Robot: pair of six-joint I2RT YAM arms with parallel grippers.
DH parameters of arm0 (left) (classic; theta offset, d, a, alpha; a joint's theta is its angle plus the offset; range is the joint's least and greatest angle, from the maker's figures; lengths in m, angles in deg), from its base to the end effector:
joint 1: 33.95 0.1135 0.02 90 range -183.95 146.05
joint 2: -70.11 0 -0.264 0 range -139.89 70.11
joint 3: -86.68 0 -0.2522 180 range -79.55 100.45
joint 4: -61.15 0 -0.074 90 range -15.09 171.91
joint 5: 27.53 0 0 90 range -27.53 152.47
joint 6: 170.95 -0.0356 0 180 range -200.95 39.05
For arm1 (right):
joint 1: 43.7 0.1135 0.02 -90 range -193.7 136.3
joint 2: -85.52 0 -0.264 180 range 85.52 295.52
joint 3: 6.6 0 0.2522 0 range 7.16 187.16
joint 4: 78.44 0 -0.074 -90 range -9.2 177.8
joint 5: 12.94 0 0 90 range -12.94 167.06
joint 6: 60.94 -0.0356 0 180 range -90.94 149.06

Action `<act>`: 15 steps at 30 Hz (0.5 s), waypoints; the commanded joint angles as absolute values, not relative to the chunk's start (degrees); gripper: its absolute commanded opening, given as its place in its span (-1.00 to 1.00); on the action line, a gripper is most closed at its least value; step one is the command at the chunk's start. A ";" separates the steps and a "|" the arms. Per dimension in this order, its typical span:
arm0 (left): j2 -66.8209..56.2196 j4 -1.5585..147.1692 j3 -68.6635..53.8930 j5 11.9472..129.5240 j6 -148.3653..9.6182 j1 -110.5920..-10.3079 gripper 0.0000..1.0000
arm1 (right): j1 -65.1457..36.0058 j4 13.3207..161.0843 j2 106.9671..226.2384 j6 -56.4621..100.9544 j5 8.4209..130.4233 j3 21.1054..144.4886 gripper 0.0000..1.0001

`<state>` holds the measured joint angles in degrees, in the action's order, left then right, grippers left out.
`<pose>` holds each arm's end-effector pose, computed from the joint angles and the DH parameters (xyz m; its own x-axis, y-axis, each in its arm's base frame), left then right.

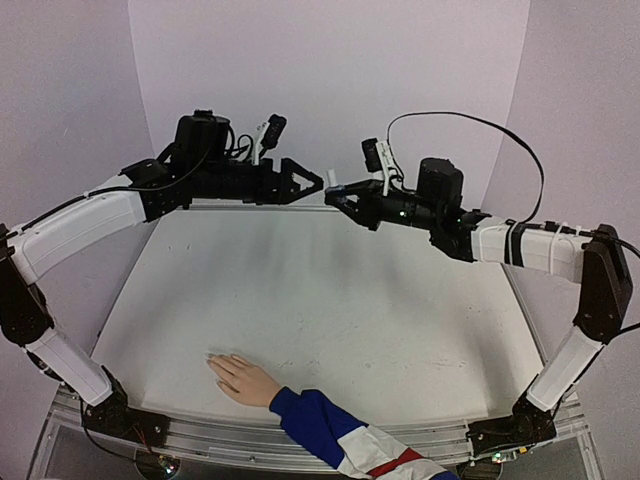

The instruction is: Paint the nails

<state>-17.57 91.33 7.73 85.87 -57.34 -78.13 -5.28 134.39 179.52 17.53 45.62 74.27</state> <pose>0.2460 -0.2588 0.4048 -0.5554 0.0272 -0.8311 0.7528 0.4410 -0.4886 0.2880 0.2521 0.3548 0.0759 0.2779 -0.9576 -0.9493 0.3141 0.0159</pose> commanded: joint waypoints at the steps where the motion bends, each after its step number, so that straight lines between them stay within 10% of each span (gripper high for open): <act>1: -13.76 82.40 6.59 99.44 -57.51 -76.52 0.74 | -5.72 139.94 179.28 8.59 11.35 78.63 -1.00; 15: -19.23 77.01 11.29 113.37 -56.77 -78.80 0.15 | -5.70 148.91 182.11 -0.65 7.25 80.12 -1.00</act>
<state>-18.93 81.26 7.49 108.78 -55.96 -77.50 -5.41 142.63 181.73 1.79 9.82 77.36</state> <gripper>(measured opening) 0.615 0.223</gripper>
